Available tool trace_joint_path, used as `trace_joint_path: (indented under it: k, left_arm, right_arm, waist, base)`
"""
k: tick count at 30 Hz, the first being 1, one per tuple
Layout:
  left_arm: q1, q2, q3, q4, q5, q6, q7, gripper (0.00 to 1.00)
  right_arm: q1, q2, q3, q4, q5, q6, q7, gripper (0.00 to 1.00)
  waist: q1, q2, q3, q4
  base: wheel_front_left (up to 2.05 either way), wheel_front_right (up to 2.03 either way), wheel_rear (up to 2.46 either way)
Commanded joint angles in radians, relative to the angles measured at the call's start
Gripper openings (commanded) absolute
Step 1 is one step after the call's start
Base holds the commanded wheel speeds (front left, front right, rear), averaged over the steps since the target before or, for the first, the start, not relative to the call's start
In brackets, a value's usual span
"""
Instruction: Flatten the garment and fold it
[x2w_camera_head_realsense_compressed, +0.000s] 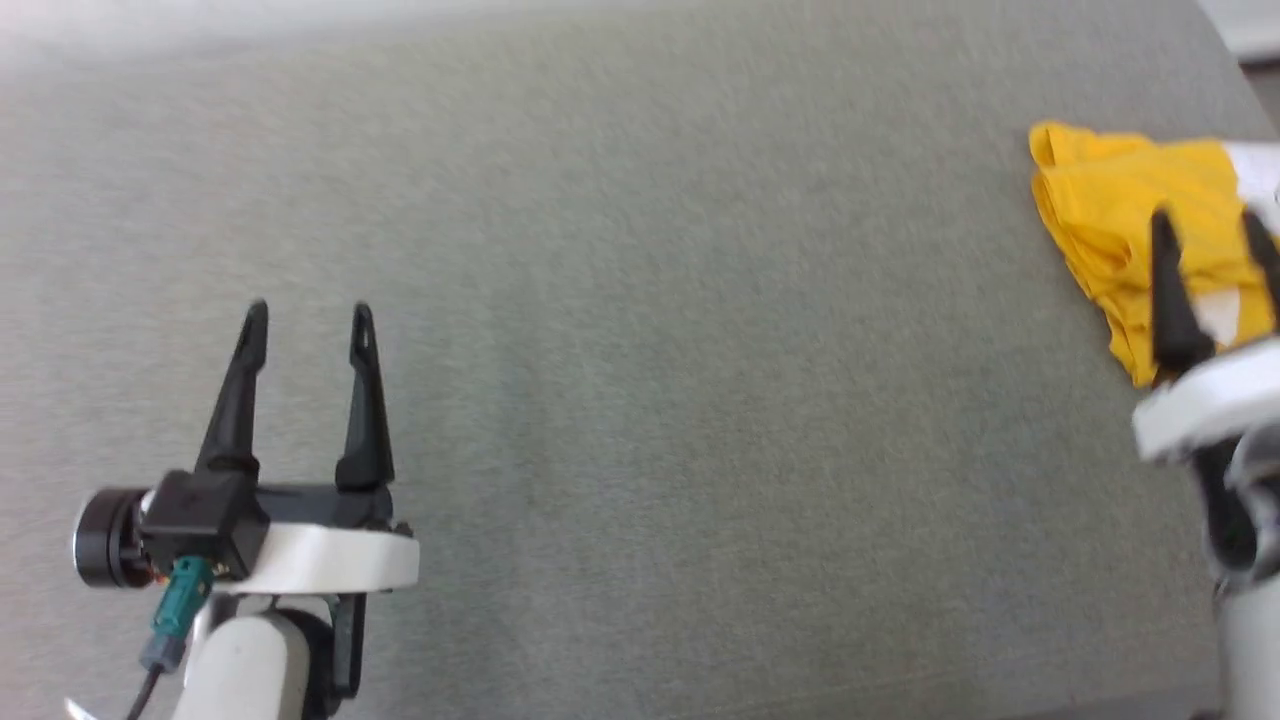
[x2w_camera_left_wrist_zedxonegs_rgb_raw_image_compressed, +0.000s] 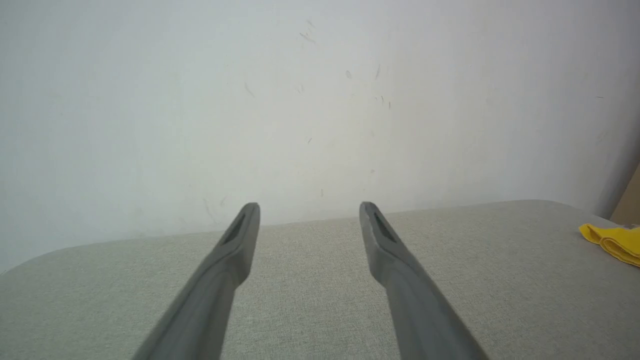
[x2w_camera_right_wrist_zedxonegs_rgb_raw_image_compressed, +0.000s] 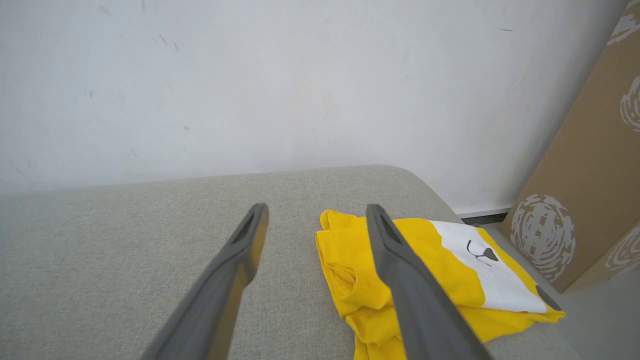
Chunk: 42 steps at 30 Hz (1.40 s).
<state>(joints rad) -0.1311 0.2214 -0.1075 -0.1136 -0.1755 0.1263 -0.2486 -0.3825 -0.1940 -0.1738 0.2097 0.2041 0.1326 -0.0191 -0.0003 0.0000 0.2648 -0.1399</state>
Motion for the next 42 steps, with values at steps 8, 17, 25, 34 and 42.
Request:
trace_joint_path:
  k: [8,17,25,34,42]
  left_arm:
    - [0.087,-0.031,0.009,0.038,0.001,0.025,-0.012,1.00]
    - [0.152,-0.037,-0.005,0.039,0.039,0.018,-0.013,1.00]
    - [0.168,-0.053,0.028,0.047,-0.014,-0.045,-0.013,1.00]
    - [0.184,-0.081,0.044,0.045,-0.011,-0.064,-0.013,1.00]
    - [0.179,-0.081,0.033,0.077,0.010,-0.080,-0.013,1.00]
  right_arm:
    - [0.200,0.102,-0.031,-0.139,-0.098,-0.002,-0.039,1.00]
    - [0.336,0.142,-0.064,-0.162,-0.152,-0.002,-0.099,1.00]
    - [0.379,0.143,-0.057,-0.102,-0.077,-0.002,-0.153,1.00]
    - [0.378,0.144,-0.060,-0.055,-0.079,-0.002,-0.190,1.00]
    - [0.364,0.144,-0.056,-0.028,-0.073,-0.002,-0.209,1.00]
  waist:
    - [0.0003,0.0000,-0.173,0.117]
    - [0.0003,0.0000,-0.238,0.163]
    - [0.0003,0.0000,-0.238,0.182]
    - [0.0003,0.0000,-0.219,0.173]
    - [0.0003,0.0000,-0.202,0.157]
  base:
    - [0.00,0.00,0.00]
    - [0.00,0.00,0.00]
    - [0.00,0.00,0.00]
    - [0.00,0.00,0.00]
    - [0.00,0.00,0.00]
